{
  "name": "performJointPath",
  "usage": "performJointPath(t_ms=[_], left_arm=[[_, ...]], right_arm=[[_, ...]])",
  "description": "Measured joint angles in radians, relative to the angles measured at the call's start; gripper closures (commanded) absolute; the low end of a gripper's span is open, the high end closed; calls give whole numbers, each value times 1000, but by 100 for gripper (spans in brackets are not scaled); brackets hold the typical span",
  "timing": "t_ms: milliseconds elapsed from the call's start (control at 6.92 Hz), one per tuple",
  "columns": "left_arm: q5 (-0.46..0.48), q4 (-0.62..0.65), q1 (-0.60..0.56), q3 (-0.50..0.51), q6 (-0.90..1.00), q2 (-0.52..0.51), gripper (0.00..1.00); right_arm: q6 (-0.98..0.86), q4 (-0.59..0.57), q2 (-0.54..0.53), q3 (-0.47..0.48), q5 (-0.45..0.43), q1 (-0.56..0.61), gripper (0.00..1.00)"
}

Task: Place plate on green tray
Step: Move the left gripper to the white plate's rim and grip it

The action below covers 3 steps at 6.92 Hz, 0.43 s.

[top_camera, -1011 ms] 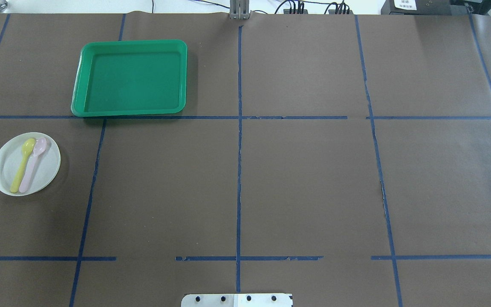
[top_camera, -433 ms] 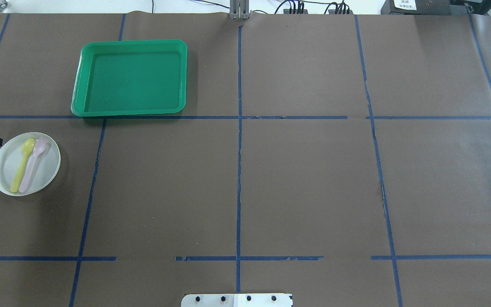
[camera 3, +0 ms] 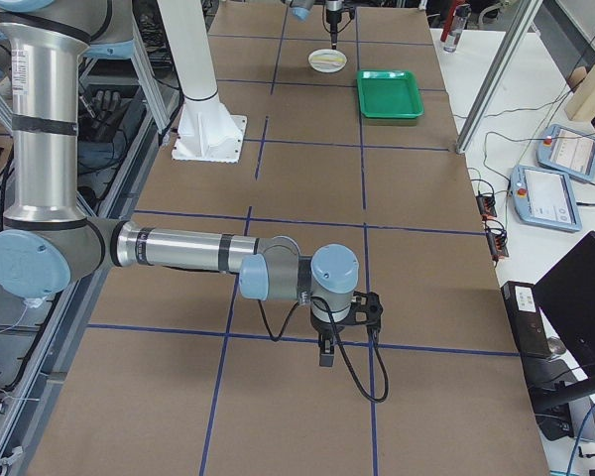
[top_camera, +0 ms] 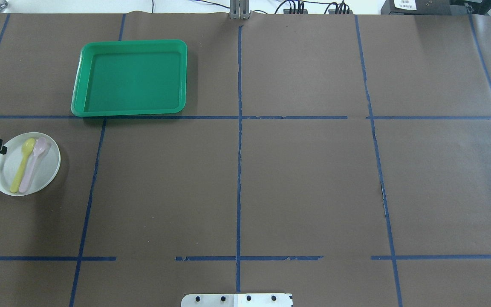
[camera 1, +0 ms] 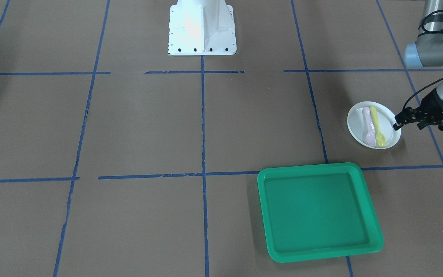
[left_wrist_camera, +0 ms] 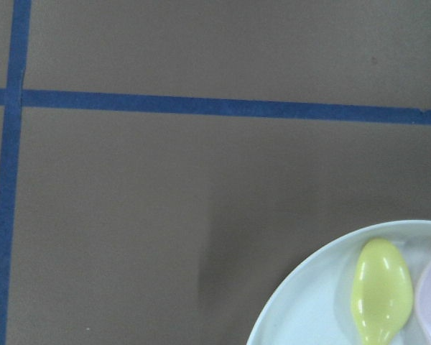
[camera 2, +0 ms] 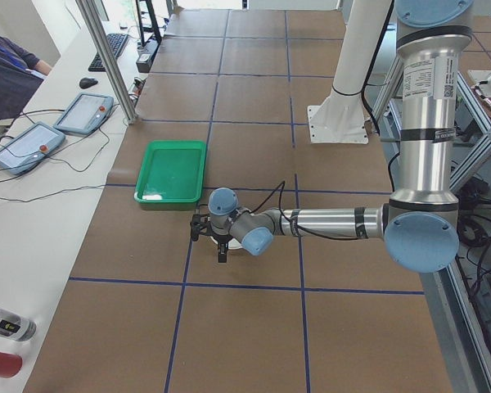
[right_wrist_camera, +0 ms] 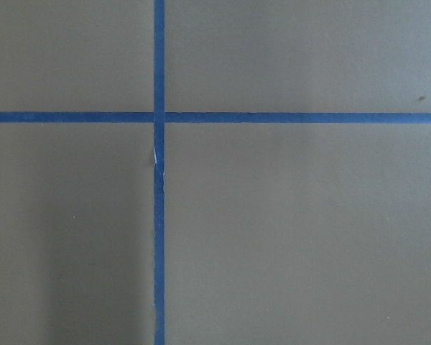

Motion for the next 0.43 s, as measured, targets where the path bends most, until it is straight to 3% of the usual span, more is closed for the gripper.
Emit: performJointPath(t_ms=[433], left_arm=[[0,0,26,10,1,0,4]], right_arm=[[0,0,0,0,0,0,0]])
